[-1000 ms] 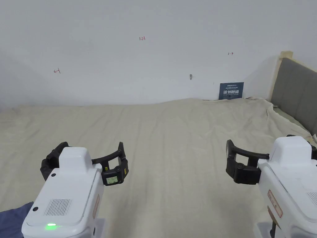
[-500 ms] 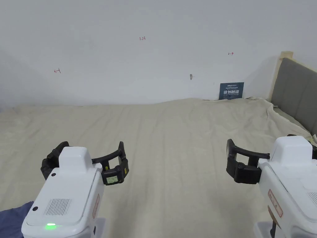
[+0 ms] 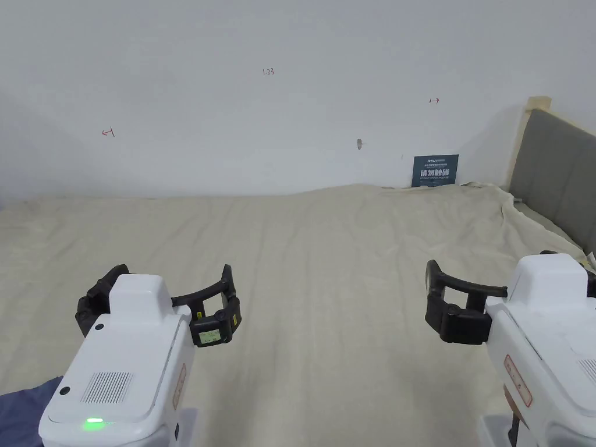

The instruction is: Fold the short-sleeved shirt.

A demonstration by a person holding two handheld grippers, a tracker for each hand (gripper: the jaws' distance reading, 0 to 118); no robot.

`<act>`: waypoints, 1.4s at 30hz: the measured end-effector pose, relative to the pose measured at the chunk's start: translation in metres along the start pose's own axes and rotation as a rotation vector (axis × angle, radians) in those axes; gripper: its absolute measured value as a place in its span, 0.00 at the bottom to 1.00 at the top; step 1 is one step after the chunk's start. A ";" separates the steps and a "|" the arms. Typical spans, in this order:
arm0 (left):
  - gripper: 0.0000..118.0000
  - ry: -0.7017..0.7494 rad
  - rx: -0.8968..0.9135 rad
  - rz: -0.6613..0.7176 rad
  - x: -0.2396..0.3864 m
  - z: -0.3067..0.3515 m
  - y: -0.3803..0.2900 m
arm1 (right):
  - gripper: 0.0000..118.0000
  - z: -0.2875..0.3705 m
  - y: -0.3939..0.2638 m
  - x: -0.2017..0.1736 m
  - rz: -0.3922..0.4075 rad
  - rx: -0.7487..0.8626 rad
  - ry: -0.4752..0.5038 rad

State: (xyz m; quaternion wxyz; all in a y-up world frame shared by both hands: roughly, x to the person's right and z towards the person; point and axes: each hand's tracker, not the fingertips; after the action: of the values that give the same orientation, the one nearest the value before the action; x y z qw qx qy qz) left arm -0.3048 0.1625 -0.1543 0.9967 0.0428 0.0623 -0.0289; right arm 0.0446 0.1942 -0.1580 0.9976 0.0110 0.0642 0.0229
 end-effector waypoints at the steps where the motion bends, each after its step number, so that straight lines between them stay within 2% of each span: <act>1: 1.00 0.003 -0.001 0.000 0.000 0.000 0.000 | 1.00 0.000 0.000 0.000 -0.001 -0.002 -0.002; 9: 1.00 0.005 -0.002 0.008 -0.002 0.000 0.000 | 1.00 0.001 0.001 -0.001 0.000 0.002 0.002; 17: 1.00 -0.002 -0.005 0.004 -0.001 0.000 0.000 | 1.00 0.002 0.003 -0.009 0.039 -0.012 -0.031; 20: 1.00 -0.003 -0.007 0.009 -0.002 0.000 0.000 | 1.00 0.001 0.004 -0.010 0.031 -0.028 -0.043; 25: 1.00 -0.006 -0.007 0.015 -0.002 0.000 0.001 | 1.00 0.000 0.003 -0.010 -0.030 -0.010 -0.031; 29: 1.00 -0.011 -0.012 0.020 -0.003 0.000 0.002 | 1.00 0.000 0.006 -0.007 -0.131 -0.080 0.033; 31: 1.00 -0.012 -0.011 0.023 -0.004 0.000 0.002 | 1.00 0.001 0.010 -0.011 -0.160 -0.131 -0.023; 35: 1.00 -0.014 -0.014 0.030 -0.006 0.001 0.002 | 1.00 -0.005 0.021 -0.007 -0.238 -0.362 -0.138; 37: 1.00 -0.015 -0.014 0.031 -0.006 0.002 0.002 | 1.00 -0.011 0.027 -0.001 -0.266 -0.466 -0.127; 42: 1.00 -0.012 -0.011 0.039 -0.008 0.001 0.003 | 0.99 -0.018 0.027 0.009 -0.293 -0.518 -0.168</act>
State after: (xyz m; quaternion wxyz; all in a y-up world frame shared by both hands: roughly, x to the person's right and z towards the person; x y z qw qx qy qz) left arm -0.3125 0.1654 -0.1521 0.9977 0.0383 0.0555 -0.0094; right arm 0.0498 0.2224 -0.1762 0.9618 -0.2511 -0.0253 -0.1064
